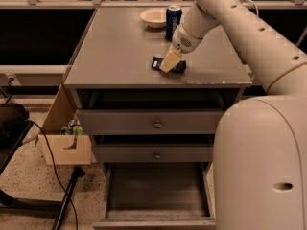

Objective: Place rxbar blueberry into bottom drawer

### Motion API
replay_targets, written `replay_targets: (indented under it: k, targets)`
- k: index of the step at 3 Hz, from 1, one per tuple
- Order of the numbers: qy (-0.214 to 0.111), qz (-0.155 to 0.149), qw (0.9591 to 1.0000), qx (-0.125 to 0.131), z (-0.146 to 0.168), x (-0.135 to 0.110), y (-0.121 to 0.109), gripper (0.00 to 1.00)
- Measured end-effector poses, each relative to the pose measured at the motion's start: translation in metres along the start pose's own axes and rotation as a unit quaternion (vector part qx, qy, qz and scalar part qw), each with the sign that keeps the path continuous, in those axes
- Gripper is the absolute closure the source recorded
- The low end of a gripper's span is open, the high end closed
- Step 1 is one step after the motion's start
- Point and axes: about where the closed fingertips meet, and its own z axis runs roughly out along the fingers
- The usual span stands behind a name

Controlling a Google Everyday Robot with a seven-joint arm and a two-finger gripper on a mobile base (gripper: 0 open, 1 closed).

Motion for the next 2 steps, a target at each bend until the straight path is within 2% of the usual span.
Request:
replay_targets:
  k: [1, 2]
  targets:
    - [0.003, -0.003, 1.0000, 0.002, -0.009, -0.004, 0.001, 1.00]
    - [0.019, -0.020, 0.9996, 0.006, -0.053, -0.016, 0.016, 1.00]
